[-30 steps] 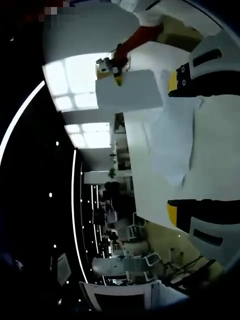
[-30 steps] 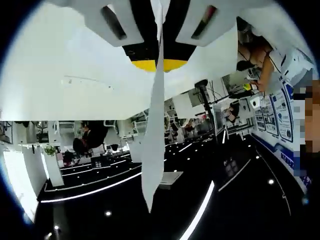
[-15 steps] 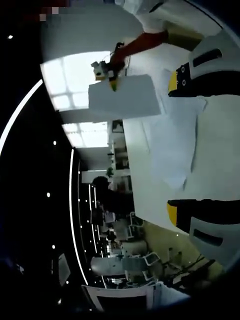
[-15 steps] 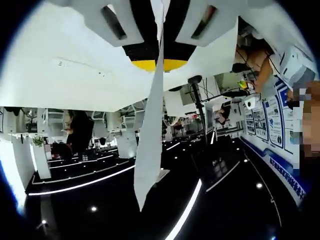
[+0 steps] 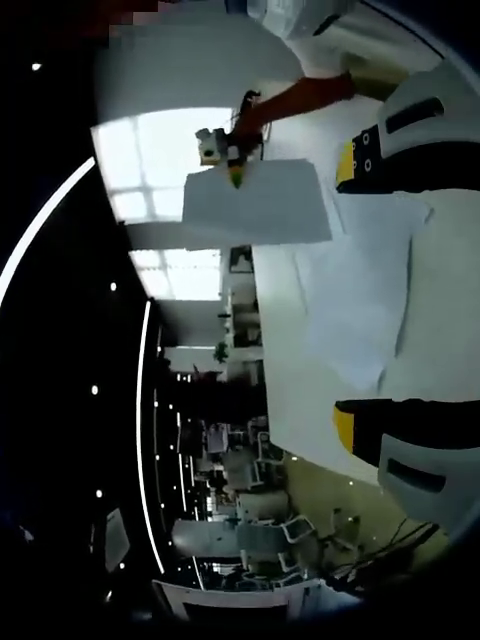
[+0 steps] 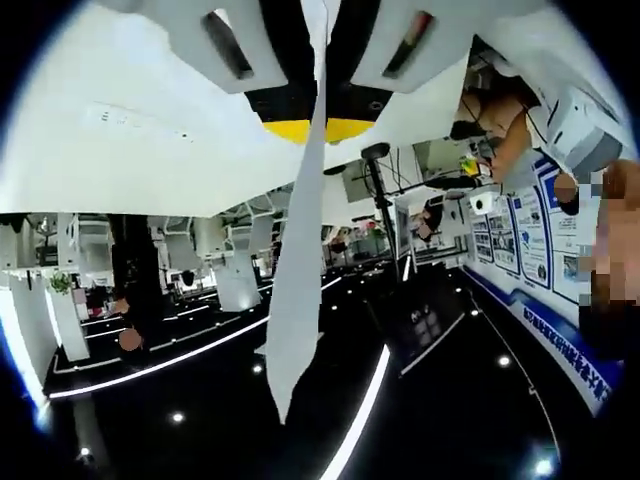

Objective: Organize the stack of printing papers by aligning and flattening the scattered papers on the table

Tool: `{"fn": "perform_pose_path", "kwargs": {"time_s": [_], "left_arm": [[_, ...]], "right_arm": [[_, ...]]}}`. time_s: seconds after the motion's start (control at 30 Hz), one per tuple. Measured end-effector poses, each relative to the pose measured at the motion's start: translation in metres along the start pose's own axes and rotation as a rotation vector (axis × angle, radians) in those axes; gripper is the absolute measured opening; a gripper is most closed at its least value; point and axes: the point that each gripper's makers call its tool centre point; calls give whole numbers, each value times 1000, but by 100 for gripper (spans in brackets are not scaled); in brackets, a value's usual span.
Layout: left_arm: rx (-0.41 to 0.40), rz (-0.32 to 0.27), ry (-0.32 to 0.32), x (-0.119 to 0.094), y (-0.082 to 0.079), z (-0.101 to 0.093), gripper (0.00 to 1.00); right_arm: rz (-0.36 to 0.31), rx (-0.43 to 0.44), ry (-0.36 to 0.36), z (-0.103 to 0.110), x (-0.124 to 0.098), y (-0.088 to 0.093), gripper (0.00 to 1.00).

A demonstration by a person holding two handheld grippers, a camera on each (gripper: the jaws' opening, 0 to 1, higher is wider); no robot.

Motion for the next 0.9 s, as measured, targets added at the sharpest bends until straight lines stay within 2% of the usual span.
{"fn": "perform_pose_path", "kwargs": {"time_s": [0.23,0.57,0.9], "left_arm": [[14,-17,26,33,-11,-6,87],[22,-21,123,84,-15,-29,87],[52,-21,198,118,-22,-43,87]], "right_arm": [[-19,-1,-56,8,2,-4,0],[-30,13,-96,10,1,-6,0],[-43,8,-131,17,0,-9,0]]}}
Point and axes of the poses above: the point that each gripper's makers call its tool centre point, and the gripper's own axes: x roughly forward along the fingers, z roughly to its left, y roughly out of its underside, and after that the axes turned 2 degrees about -z, right-handed
